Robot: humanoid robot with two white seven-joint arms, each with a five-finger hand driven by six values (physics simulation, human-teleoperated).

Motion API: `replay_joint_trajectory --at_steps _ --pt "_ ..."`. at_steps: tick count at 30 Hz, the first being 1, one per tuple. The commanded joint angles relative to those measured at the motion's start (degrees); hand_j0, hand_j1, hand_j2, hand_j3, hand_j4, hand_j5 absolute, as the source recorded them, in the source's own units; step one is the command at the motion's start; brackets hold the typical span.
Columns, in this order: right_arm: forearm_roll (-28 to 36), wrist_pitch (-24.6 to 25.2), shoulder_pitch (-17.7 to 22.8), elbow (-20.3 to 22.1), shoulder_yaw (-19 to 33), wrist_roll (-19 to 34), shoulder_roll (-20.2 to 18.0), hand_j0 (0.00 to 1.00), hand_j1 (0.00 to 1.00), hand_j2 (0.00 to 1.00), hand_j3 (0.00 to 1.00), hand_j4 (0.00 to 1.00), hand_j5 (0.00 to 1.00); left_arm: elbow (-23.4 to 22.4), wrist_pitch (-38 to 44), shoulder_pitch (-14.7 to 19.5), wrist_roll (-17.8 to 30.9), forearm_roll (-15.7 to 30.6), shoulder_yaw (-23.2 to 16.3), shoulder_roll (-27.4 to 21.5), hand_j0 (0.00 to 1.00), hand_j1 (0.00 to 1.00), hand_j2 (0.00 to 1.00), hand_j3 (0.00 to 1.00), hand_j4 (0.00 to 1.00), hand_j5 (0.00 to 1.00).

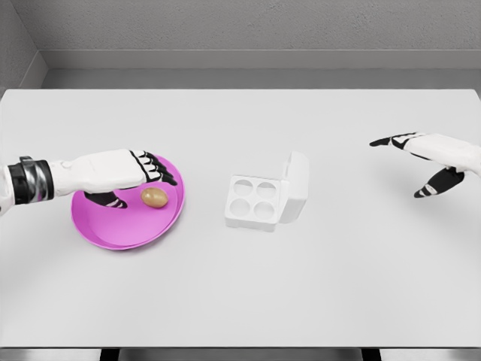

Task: Pack egg into the box and close the box lid

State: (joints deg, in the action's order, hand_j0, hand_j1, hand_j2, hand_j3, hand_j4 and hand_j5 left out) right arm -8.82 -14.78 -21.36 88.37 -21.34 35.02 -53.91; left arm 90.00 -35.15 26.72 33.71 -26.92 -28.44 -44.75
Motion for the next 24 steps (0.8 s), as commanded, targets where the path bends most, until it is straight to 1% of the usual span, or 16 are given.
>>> replay_joint_trajectory --at_steps 1,6,8,9,10,11,12,24 --pt "-0.4 0.9 -0.1 -0.1 -0.2 0.0 0.7 1.0 1.0 1.0 1.0 1.0 1.0 -0.8 0.1 0.0 -0.1 0.3 -0.1 0.1 0.91 0.91 0.91 0.91 0.91 0.91" --pt "-0.5 0.7 -0.6 -0.3 -0.1 0.0 1.1 1.0 1.0 1.0 1.0 1.0 1.0 -1.0 0.1 0.0 -0.2 0.3 -0.1 0.4 0.9 0.9 0.9 0.9 0.9 0.9" --pt "-0.5 0.6 -0.6 -0.3 -0.2 0.0 1.0 1.0 1.0 1.0 1.0 1.0 1.0 -1.0 0.1 0.0 -0.2 0.3 -0.2 0.5 0.87 0.87 0.87 0.87 0.87 0.87" --pt "-0.5 0.3 -0.5 -0.3 -0.2 0.0 1.0 1.0 1.0 1.0 1.0 1.0 1.0 -1.1 0.1 0.0 -0.2 0.3 -0.2 0.5 0.87 0.87 0.87 0.87 0.87 0.87" --pt "-0.5 -2.3 -0.7 -0.3 -0.2 0.0 0.9 1.0 1.0 1.0 1.0 1.0 1.0 -1.8 0.1 0.0 -0.2 0.2 -0.4 0.7 0.87 0.87 0.87 0.87 0.87 0.87" --pt "-0.5 -4.5 -0.7 -0.3 -0.2 0.0 0.9 1.0 1.0 1.0 1.0 1.0 1.0 -2.3 0.1 0.0 -0.2 0.2 -1.4 1.0 0.87 0.87 0.87 0.87 0.87 0.87" --pt "-0.5 -6.2 -0.7 -0.3 -0.2 0.0 1.0 1.0 1.0 1.0 1.0 1.0 1.0 -3.6 0.1 0.1 -0.2 0.2 -1.4 1.8 0.87 0.87 0.87 0.87 0.87 0.87" --pt "-0.4 -6.3 -0.5 -0.8 -0.2 0.0 1.0 1.0 1.0 1.0 1.0 1.0 1.0 -4.0 0.1 0.1 -0.4 0.9 -1.3 1.9 0.87 0.87 0.87 0.87 0.87 0.87"
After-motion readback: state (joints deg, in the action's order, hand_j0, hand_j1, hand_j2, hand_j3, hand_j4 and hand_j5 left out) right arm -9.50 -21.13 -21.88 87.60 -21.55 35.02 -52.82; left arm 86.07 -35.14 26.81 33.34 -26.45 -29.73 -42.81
